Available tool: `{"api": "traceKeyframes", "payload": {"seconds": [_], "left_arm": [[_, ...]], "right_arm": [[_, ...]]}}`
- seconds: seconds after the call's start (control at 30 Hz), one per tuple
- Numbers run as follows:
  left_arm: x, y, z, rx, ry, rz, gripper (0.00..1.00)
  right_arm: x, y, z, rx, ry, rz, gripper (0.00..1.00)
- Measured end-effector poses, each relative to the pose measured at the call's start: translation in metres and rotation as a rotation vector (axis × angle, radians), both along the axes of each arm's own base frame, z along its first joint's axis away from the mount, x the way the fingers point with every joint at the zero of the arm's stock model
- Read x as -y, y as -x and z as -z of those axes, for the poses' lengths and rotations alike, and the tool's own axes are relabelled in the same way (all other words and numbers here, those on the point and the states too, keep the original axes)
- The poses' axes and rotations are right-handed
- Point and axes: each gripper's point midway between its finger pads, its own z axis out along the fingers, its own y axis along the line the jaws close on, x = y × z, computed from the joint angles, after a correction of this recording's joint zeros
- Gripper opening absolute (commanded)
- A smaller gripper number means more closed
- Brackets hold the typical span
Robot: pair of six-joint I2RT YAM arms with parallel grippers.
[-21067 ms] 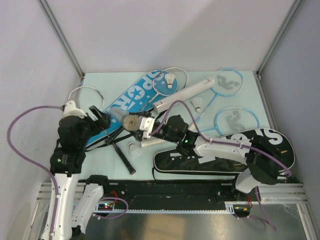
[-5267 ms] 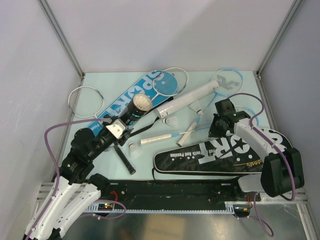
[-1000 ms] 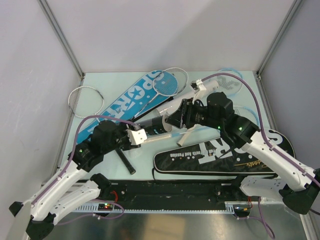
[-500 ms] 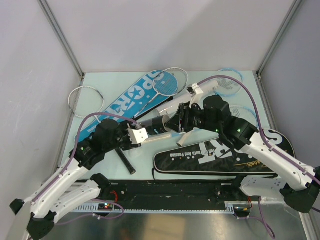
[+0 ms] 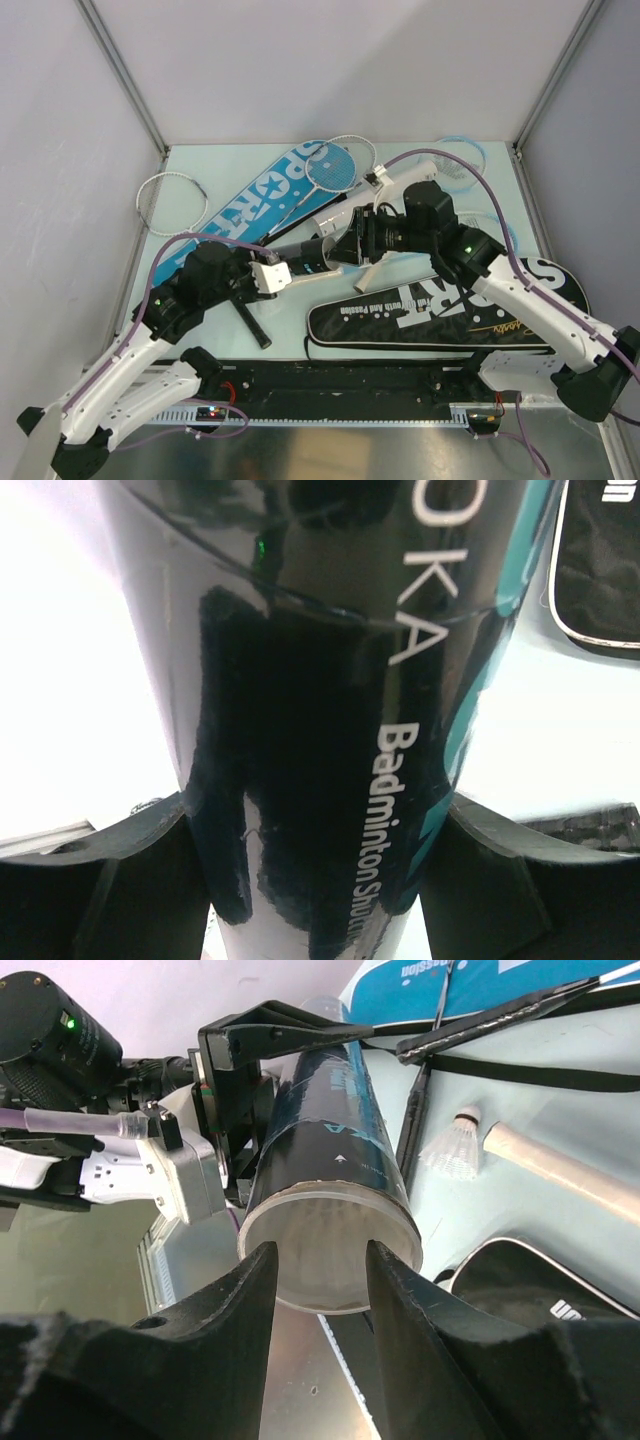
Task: Pack up the badminton gear
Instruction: Close the lid on the shuttle tube.
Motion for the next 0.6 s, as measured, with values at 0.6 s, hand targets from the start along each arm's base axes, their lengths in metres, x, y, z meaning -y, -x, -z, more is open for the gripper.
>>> {"api": "traceKeyframes", "payload": {"seconds": [0.6], "left_arm": [[-0.026,0.011,0.01,-0.015,-0.09,-0.036,0.6]], "right_arm": [[-0.023,0.007,0.018,-0.165,-0.06,-0.139,0.46]]}}
